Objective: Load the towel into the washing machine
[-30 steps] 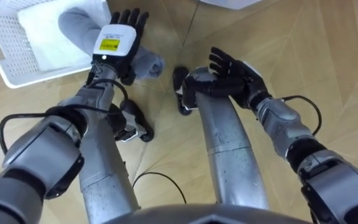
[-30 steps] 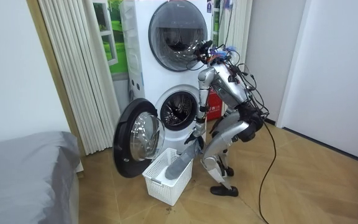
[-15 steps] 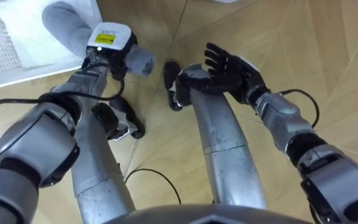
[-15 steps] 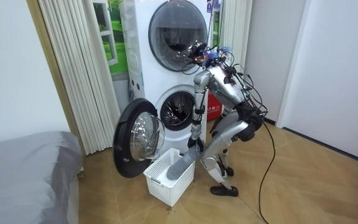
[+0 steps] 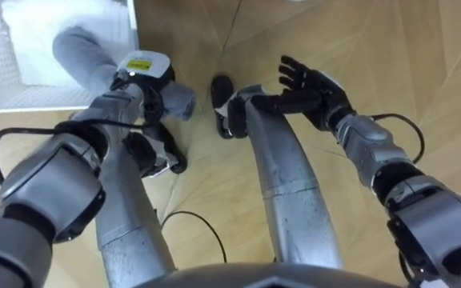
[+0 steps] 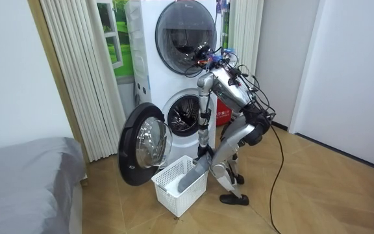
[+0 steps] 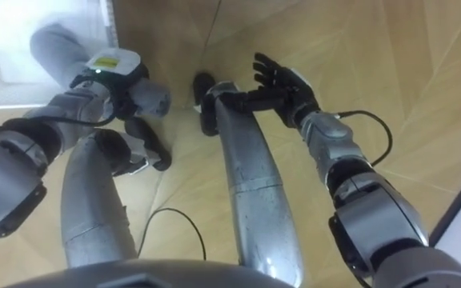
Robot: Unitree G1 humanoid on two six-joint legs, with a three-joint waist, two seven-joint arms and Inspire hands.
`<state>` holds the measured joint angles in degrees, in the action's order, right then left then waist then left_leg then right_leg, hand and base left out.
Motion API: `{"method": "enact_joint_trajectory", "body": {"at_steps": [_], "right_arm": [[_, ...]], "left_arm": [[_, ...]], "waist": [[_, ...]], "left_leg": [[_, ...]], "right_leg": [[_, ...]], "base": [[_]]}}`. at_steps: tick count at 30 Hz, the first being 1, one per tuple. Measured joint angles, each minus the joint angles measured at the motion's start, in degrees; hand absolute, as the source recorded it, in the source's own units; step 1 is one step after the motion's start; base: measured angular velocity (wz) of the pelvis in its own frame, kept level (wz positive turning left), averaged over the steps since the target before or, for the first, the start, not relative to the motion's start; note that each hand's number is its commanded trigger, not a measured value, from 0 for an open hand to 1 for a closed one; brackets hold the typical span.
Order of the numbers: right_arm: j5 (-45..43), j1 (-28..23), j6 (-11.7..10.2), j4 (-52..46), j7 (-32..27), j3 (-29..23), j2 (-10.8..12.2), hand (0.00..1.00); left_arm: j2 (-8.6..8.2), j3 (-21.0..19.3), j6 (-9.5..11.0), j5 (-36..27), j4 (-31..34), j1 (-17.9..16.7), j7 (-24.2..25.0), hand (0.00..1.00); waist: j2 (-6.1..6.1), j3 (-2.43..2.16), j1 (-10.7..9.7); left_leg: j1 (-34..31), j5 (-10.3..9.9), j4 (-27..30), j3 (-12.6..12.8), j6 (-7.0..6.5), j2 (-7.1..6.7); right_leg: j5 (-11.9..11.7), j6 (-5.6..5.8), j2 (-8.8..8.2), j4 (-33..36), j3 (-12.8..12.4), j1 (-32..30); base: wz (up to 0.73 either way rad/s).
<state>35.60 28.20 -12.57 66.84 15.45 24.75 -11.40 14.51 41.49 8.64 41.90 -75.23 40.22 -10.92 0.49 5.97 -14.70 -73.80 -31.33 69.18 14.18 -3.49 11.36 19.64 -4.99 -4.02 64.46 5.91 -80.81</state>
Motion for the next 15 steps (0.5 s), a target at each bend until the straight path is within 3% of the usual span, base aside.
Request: {"method": "enact_joint_trajectory", "body": {"at_steps": [2,7,10,15], "right_arm": [[-0.30,-0.82,0.04,0.02,-0.79,0.40,0.31,0.00],[-1.50,-4.18,0.04,0.04,-3.36,1.09,0.54,0.00],[-1.51,-6.47,-0.04,0.23,-4.44,1.09,0.54,0.00],[-2.25,-9.47,-0.68,0.53,-6.68,1.69,1.18,0.00]], "left_arm": [[-0.22,-0.96,0.12,-0.49,-0.11,-1.01,-0.74,1.00],[-2.79,-7.72,1.04,-4.82,-0.08,-4.08,-5.71,1.00],[-3.76,-10.93,4.38,-6.26,0.01,-6.51,-9.67,1.00],[-2.95,-13.95,7.37,-10.05,1.92,-7.45,-17.02,1.00]], "waist": [[0.03,0.01,0.36],[0.04,0.01,2.39],[0.08,-0.01,3.64],[-0.06,-0.05,4.25]], "left_leg": [[2.04,0.00,-0.65,0.02,0.00,0.04],[8.61,0.11,-3.30,0.07,0.23,-0.05],[12.98,0.21,-4.93,0.17,0.39,-0.45],[18.90,0.99,-7.75,0.01,0.36,-0.75]], "right_leg": [[0.00,0.00,0.19,-0.78,0.09,2.00],[-0.07,0.25,0.27,-3.20,0.66,8.63],[-0.22,0.50,0.20,-4.56,0.65,12.87],[-0.84,1.20,0.02,-7.83,1.56,19.40]], "base": [[-0.07],[-0.01],[0.01],[0.01]]}}
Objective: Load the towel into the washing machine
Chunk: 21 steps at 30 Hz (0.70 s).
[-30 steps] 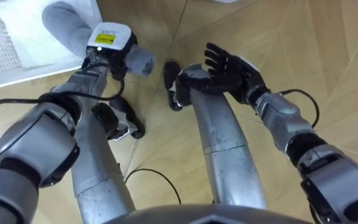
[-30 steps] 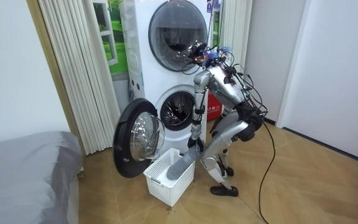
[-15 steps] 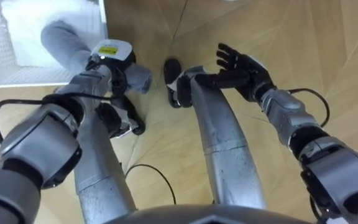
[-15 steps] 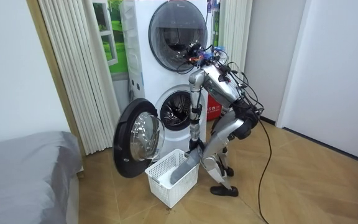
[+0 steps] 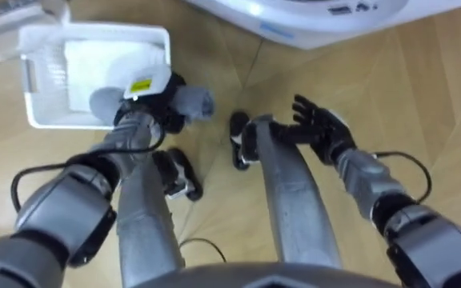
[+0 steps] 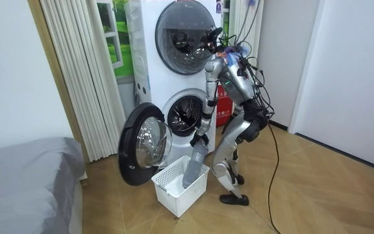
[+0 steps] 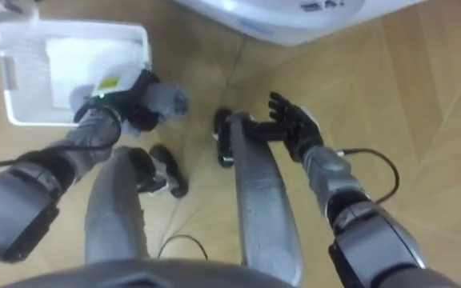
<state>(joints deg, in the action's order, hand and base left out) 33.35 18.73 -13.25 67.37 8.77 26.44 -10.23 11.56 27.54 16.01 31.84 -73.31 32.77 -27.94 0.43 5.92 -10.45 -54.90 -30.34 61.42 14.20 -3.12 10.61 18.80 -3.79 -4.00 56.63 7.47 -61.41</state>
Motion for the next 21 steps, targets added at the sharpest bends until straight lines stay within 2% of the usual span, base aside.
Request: {"method": "enact_joint_trajectory", "body": {"at_steps": [2,5,9,11,12,13,14,15,16,18,19,20,21], "right_arm": [[-1.31,-1.21,-0.03,-0.05,-0.53,0.39,0.27,0.00],[-5.64,-1.93,-0.55,-0.08,-1.15,0.31,0.10,0.00],[-7.60,-2.49,-0.46,-0.49,-1.48,1.08,0.07,0.00],[-9.38,-2.63,-0.41,-1.03,-1.16,1.28,0.42,0.00],[-9.85,-2.72,-0.41,-1.28,-1.08,1.18,0.47,0.00],[-10.98,-2.78,-0.41,-1.51,-1.01,1.13,0.51,0.00],[-12.14,-3.02,-0.40,-1.72,-1.08,1.05,0.24,0.00],[-12.77,-3.05,-0.37,-2.04,-1.09,1.01,0.16,0.00],[-13.63,-3.22,-0.35,-2.71,-1.03,0.97,0.20,0.00],[-14.69,-2.86,-0.34,-2.94,-0.26,0.91,0.72,0.00],[-15.77,-2.68,-0.36,-3.12,0.42,0.91,0.86,0.00],[-15.91,-2.69,-0.28,-3.07,0.90,0.93,0.90,0.00],[-15.97,-2.71,-0.14,-3.09,1.11,0.92,0.96,0.00]], "left_arm": [[0.03,-3.45,2.08,-5.32,0.38,0.04,-4.68,1.00],[0.74,-7.14,3.74,-8.89,3.53,-0.07,-8.51,1.00],[1.24,-7.30,4.77,-18.09,8.35,-0.13,-9.81,1.00],[1.30,-7.13,6.78,-23.69,11.47,-1.89,-9.46,1.00],[1.21,-7.15,6.88,-25.46,12.35,-2.52,-9.15,1.00],[0.94,-7.07,6.91,-28.82,14.44,-3.84,-7.98,1.00],[-0.01,-7.03,6.91,-32.56,15.40,-4.69,-6.44,1.00],[-0.46,-6.99,6.91,-34.46,15.59,-4.86,-5.43,1.00],[-0.97,-6.85,6.91,-39.26,16.04,-5.20,-2.98,1.00],[-1.11,-6.58,6.88,-45.83,16.26,-5.97,1.43,1.00],[-1.26,-6.45,6.86,-51.06,17.22,-7.24,4.38,1.00],[-1.58,-5.72,6.83,-56.69,18.38,-8.53,7.27,1.00],[-1.71,-5.26,6.82,-59.48,18.81,-9.04,8.62,1.00]], "waist": [[-0.12,-0.06,0.10],[-0.20,-0.13,1.29],[-0.45,-0.27,2.98],[-0.86,-0.54,3.48],[-0.90,-0.57,3.59],[-1.02,-0.65,3.98],[-1.50,-0.98,4.24],[-1.49,-1.10,4.29],[-1.39,-1.28,4.49],[-1.38,-1.34,4.89],[-1.38,-1.35,5.13],[-1.38,-1.38,5.59],[-1.37,-1.39,5.77]], "left_leg": [[2.87,0.26,-1.65,0.13,-0.01,0.33],[5.72,1.08,-4.46,1.12,-0.09,0.08],[8.51,1.44,-6.12,1.37,0.04,-0.27],[9.63,1.90,-6.85,1.21,0.09,-0.54],[10.00,1.90,-6.89,1.21,0.10,-0.50],[10.67,1.91,-7.04,1.14,0.11,-0.58],[11.14,2.00,-7.74,0.63,0.00,-1.21],[11.45,2.22,-8.28,0.56,-0.18,-1.64],[11.91,3.00,-9.20,0.57,-0.45,-2.32],[12.78,3.98,-10.97,0.71,-0.60,-2.89],[13.54,4.79,-12.39,0.73,-0.69,-3.37],[14.22,5.60,-13.59,0.85,-0.78,-3.45],[14.57,5.90,-14.23,0.85,-0.83,-3.49]], "right_leg": [[-0.52,0.16,-0.23,-1.96,0.93,3.17],[-1.66,0.42,-0.14,-4.62,0.86,5.69],[-1.80,0.44,-0.44,-5.82,1.20,8.23],[-1.82,0.41,-0.98,-5.97,1.90,9.64],[-1.83,0.40,-1.02,-6.01,2.10,10.03],[-1.84,0.37,-1.25,-6.04,2.46,10.70],[-1.85,0.36,-2.25,-6.19,3.93,11.37],[-1.85,0.36,-2.75,-6.23,4.25,11.65],[-1.86,0.35,-3.40,-7.02,4.30,12.11],[-2.61,0.25,-3.71,-8.48,4.63,13.03],[-3.19,0.25,-3.86,-9.47,4.70,13.90],[-4.05,0.28,-3.86,-10.94,5.06,14.79],[-4.42,0.23,-3.85,-11.57,5.37,15.29]], "base": [[-0.08],[-0.11],[-0.01],[0.11],[0.03],[0.11],[0.18],[0.33],[0.27],[0.13],[0.07],[0.10],[0.15]]}}
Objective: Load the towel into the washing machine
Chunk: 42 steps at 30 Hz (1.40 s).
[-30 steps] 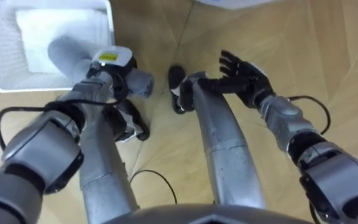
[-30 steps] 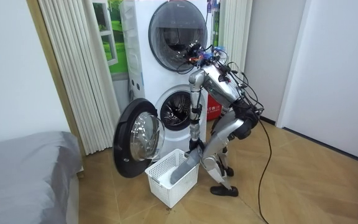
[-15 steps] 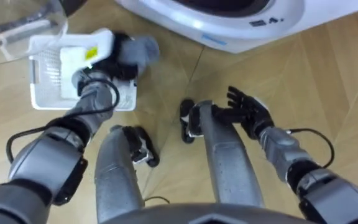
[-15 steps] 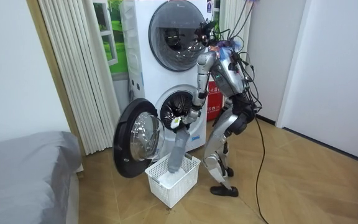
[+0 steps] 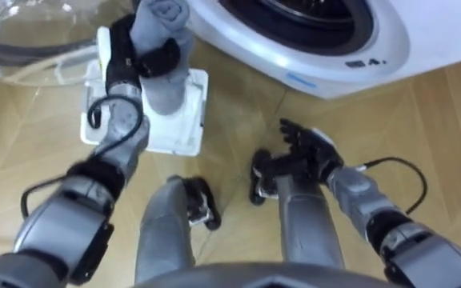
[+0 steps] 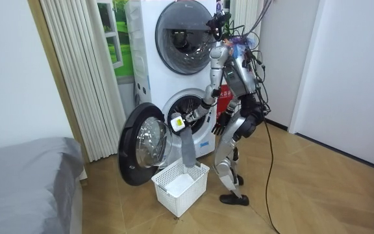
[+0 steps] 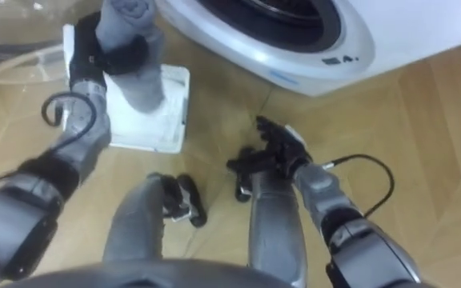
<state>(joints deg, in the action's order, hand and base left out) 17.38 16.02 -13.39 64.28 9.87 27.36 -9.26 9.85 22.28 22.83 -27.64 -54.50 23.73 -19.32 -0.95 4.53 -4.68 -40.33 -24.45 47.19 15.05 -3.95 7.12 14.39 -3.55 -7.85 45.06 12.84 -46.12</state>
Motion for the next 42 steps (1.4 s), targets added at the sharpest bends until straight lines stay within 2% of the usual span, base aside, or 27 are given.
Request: {"method": "enact_joint_trajectory", "body": {"at_steps": [2,5,6,8,10,13,14,18,20,26,27,28,34,38,42], "right_arm": [[-0.80,0.28,0.56,0.00,0.34,-0.66,0.37,0.00],[-1.95,0.68,1.20,-0.07,0.34,-1.09,0.91,0.00],[-2.48,0.83,1.29,-0.33,0.44,-1.24,0.99,0.00],[-4.27,0.99,1.40,-1.35,0.85,-2.26,0.97,0.00],[-4.74,0.78,1.40,-2.40,0.92,-2.36,1.01,0.00],[-4.69,-0.28,1.40,-4.36,0.80,-2.96,0.69,0.00],[-4.70,-0.37,1.39,-4.45,0.81,-3.44,0.77,0.00],[-4.69,-1.35,1.40,-6.08,0.72,-3.83,0.69,0.00],[-4.60,-1.67,1.40,-6.91,0.66,-3.99,1.02,0.00],[-4.60,-1.61,1.40,-7.70,0.63,-3.98,1.07,0.00],[-4.59,-1.61,1.40,-7.70,0.63,-3.99,1.07,0.91],[-4.56,-1.61,1.40,-7.70,0.63,-3.99,1.06,1.00],[-4.34,-1.61,2.07,-8.38,-0.18,-3.91,0.72,1.00],[-4.49,-1.63,2.89,-8.38,-1.09,-3.80,0.45,1.00],[-4.56,-1.92,3.43,-8.44,-1.63,-3.81,0.68,1.00]], "left_arm": [[-0.24,2.62,-0.21,-9.83,0.36,-1.75,5.57,1.00],[-0.86,3.80,-1.37,-16.45,0.54,-3.32,11.87,1.00],[-1.63,3.85,-2.35,-19.28,0.68,-3.72,14.64,1.00],[-2.68,4.61,-4.14,-24.89,1.79,-4.24,19.58,1.00],[-2.69,5.69,-5.28,-28.69,2.14,-4.47,23.82,1.00],[-2.47,7.30,-6.64,-33.69,4.47,-5.60,28.89,1.00],[-2.45,7.31,-7.06,-34.65,4.78,-5.99,30.38,1.00],[-2.17,7.26,-8.55,-38.27,5.09,-6.67,33.42,1.00],[-2.16,7.19,-8.82,-41.81,5.14,-7.28,34.23,1.00],[-2.34,7.29,-9.27,-44.84,5.48,-7.46,36.32,1.00],[-2.34,7.29,-9.29,-44.92,5.48,-7.46,36.46,1.00],[-2.32,7.28,-9.43,-45.01,5.47,-7.46,36.69,1.00],[-2.26,8.42,-11.34,-49.39,5.48,-8.11,38.62,1.00],[-2.28,8.99,-12.16,-49.41,5.49,-8.22,39.79,1.00],[-3.03,9.17,-12.64,-50.00,5.67,-8.30,40.73,1.00]], "waist": [[0.27,-0.31,0.03],[0.57,-0.62,0.34],[0.66,-0.76,0.29],[0.76,-0.89,0.30],[0.64,-1.10,0.16],[0.64,-1.76,0.10],[0.58,-1.80,0.11],[0.52,-2.06,0.31],[0.55,-2.11,0.26],[0.55,-2.12,0.19],[0.55,-2.12,0.20],[0.55,-2.12,0.23],[0.42,-2.20,0.45],[0.12,-2.39,0.62],[-0.53,-2.80,0.67]], "left_leg": [[1.23,1.93,-3.07,0.04,-0.23,-0.84],[2.04,3.54,-5.51,0.32,-0.33,-1.33],[2.11,4.17,-6.20,0.11,-0.43,-1.58],[2.09,4.82,-6.72,-0.08,-0.57,-1.63],[2.15,4.98,-6.80,-0.39,-0.63,-1.53],[2.38,5.57,-7.65,-0.55,-0.83,-1.69],[2.89,5.76,-8.13,-0.54,-0.80,-1.71],[4.35,6.05,-9.19,-0.51,-0.65,-1.78],[4.99,6.11,-9.63,-0.41,-0.56,-1.64],[5.10,6.15,-9.96,-0.44,-0.48,-1.56],[5.10,6.15,-9.96,-0.45,-0.48,-1.56],[5.09,6.15,-9.97,-0.47,-0.48,-1.56],[5.08,6.15,-10.00,-0.46,-0.48,-1.59],[5.09,6.16,-10.06,-0.46,-0.47,-1.55],[5.05,6.15,-10.04,-0.42,-0.42,-1.26]], "right_leg": [[-1.32,0.57,-0.12,-3.15,0.02,1.50],[-2.84,0.60,-0.06,-5.78,0.04,2.50],[-3.43,0.61,-0.08,-6.58,0.19,2.73],[-4.35,0.66,0.06,-7.78,0.49,3.13],[-4.82,0.58,0.14,-8.51,1.05,3.75],[-5.50,0.71,0.18,-9.73,1.37,4.27],[-5.77,0.74,0.33,-10.39,1.40,4.82],[-6.00,0.79,0.57,-11.49,1.42,6.25],[-6.20,0.75,0.96,-12.09,1.24,6.85],[-6.30,0.70,1.11,-12.43,1.38,7.06],[-6.31,0.70,1.11,-12.43,1.40,7.07],[-6.31,0.70,1.12,-12.42,1.42,7.11],[-6.32,0.72,1.10,-12.44,1.40,6.97],[-6.32,0.72,1.25,-12.48,1.37,7.00],[-6.37,0.71,1.98,-12.57,1.16,7.07]], "base": [[0.18],[0.02],[0.09],[0.06],[0.00],[0.01],[0.00],[0.00],[-0.05],[0.00],[0.00],[0.00],[0.00],[0.00],[0.00]]}}
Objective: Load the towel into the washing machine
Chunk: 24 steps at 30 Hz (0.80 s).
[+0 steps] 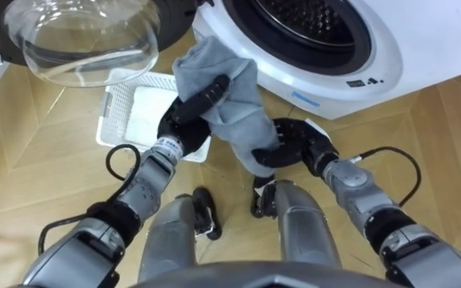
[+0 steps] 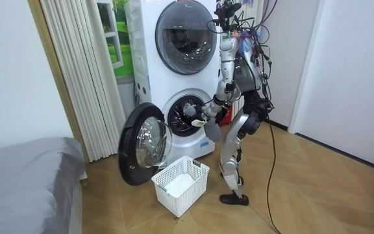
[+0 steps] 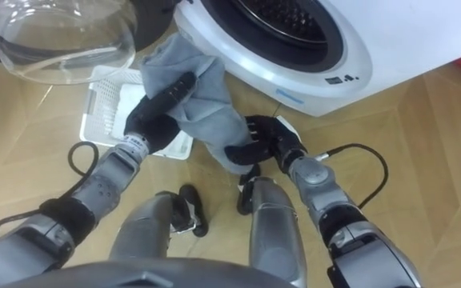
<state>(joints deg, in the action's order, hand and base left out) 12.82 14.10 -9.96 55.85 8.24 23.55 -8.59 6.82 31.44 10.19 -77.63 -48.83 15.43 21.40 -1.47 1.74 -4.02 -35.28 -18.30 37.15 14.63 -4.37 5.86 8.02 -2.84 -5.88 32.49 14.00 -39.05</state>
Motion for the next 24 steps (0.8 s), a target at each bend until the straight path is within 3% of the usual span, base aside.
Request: {"method": "enact_joint_trajectory", "body": {"at_steps": [3,9,10,11,12,21,24], "right_arm": [[-0.01,-0.88,0.08,-0.97,-0.17,0.32,-0.16,1.00],[-0.01,-2.49,0.15,-2.52,-1.34,0.51,-0.37,1.00],[-0.28,-2.62,0.19,-2.63,-1.56,0.49,-0.38,1.00],[-0.71,-2.88,0.19,-2.94,-1.82,0.47,-0.47,1.00],[-0.75,-2.98,0.19,-3.07,-1.84,0.47,-0.49,1.00],[-1.93,-3.03,1.92,-2.27,-2.84,-0.22,-0.90,1.00],[-1.93,-3.17,2.42,-1.85,-4.47,-0.71,-0.71,1.00]], "left_arm": [[-0.18,0.24,-0.47,-0.56,0.00,-0.01,0.27,1.00],[-0.30,0.30,-1.72,-1.60,-0.01,-0.39,0.27,1.00],[-0.44,0.28,-1.88,-1.73,-0.01,-0.43,0.25,0.91],[-0.54,0.28,-2.11,-1.91,-0.01,-0.45,0.25,0.32],[-0.55,0.29,-2.21,-2.11,-0.01,-0.46,0.25,0.00],[-0.96,-0.40,-3.85,-7.88,-0.05,-1.69,0.31,0.00],[-1.48,-2.50,-3.92,-7.92,-0.13,-1.67,0.27,0.00]], "waist": [[-0.53,-0.33,0.48],[-0.92,-0.21,1.29],[-1.13,-0.21,1.27],[-1.31,-0.25,1.28],[-1.36,-0.24,1.27],[-1.35,-0.17,1.25],[-1.26,-0.08,1.11]], "left_leg": [[0.02,0.04,-0.01,0.02,0.21,0.24],[-0.02,0.37,-0.27,-0.13,0.75,0.44],[-0.03,0.38,-0.27,-0.15,0.77,0.45],[-0.02,0.37,-0.27,-0.14,0.77,0.44],[-0.02,0.37,-0.27,-0.14,0.77,0.44],[-0.03,0.37,-0.25,-0.07,0.76,0.38],[0.01,0.36,-0.26,0.00,0.77,0.42]], "right_leg": [[-0.06,-0.11,0.07,-0.22,0.06,0.03],[-0.15,-0.54,0.15,-0.78,0.23,0.05],[-0.16,-0.58,0.14,-0.77,0.29,0.04],[-0.17,-0.59,0.13,-0.75,0.28,0.04],[-0.17,-0.59,0.13,-0.74,0.28,0.04],[-0.13,-0.64,0.01,-0.59,0.22,-0.06],[-0.10,-0.69,0.04,-0.57,0.22,-0.04]], "base": [[-0.01],[0.00],[0.00],[0.00],[0.00],[0.00],[0.00]]}}
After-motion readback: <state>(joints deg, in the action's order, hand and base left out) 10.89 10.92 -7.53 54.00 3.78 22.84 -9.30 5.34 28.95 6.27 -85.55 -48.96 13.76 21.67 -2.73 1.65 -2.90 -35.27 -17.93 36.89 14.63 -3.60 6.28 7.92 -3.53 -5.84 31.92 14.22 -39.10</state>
